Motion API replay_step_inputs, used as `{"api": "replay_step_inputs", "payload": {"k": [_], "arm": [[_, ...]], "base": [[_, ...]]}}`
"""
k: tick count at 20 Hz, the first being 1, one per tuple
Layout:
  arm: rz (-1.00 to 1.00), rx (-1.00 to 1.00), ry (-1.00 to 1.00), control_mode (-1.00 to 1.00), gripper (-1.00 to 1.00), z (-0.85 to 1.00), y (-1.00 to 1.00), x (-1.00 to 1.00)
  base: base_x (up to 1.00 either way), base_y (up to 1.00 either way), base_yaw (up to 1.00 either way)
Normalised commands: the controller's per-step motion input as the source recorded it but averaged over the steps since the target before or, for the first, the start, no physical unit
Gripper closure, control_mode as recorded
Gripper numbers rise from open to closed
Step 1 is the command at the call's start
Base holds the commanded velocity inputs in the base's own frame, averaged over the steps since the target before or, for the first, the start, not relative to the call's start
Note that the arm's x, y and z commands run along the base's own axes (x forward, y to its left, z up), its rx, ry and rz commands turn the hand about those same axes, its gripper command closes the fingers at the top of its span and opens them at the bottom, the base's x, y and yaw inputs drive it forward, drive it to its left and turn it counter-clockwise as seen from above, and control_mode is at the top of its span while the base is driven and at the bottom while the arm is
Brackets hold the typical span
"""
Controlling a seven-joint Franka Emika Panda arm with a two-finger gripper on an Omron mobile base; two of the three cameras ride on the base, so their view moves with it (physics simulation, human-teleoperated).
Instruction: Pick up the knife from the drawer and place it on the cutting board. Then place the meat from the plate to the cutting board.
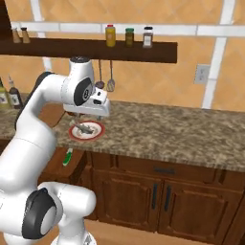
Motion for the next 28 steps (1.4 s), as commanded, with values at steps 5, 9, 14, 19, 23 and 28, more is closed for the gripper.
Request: {"api": "replay_step_inputs", "payload": {"k": [5,9,14,19,23,28], "arm": [[0.00,0.00,0.00,1.00,-1.00,0.00,0.00,0.00],[0.00,0.00,0.00,1.00,-1.00,0.00,0.00,0.00],[0.00,0.00,0.00,1.00,-1.00,0.00,0.00,0.00],[0.00,0.00,0.00,1.00,-1.00,0.00,0.00,0.00],[0.00,0.00,0.00,1.00,-1.00,0.00,0.00,0.00],[0.00,0.00,0.00,1.00,-1.00,0.00,0.00,0.00]], "base": [[0.22,-0.29,0.60],[0.14,-0.55,0.59],[0.27,-0.82,0.51],[0.42,-0.63,0.45],[0.32,-0.42,0.43],[0.18,-0.37,0.40]]}}
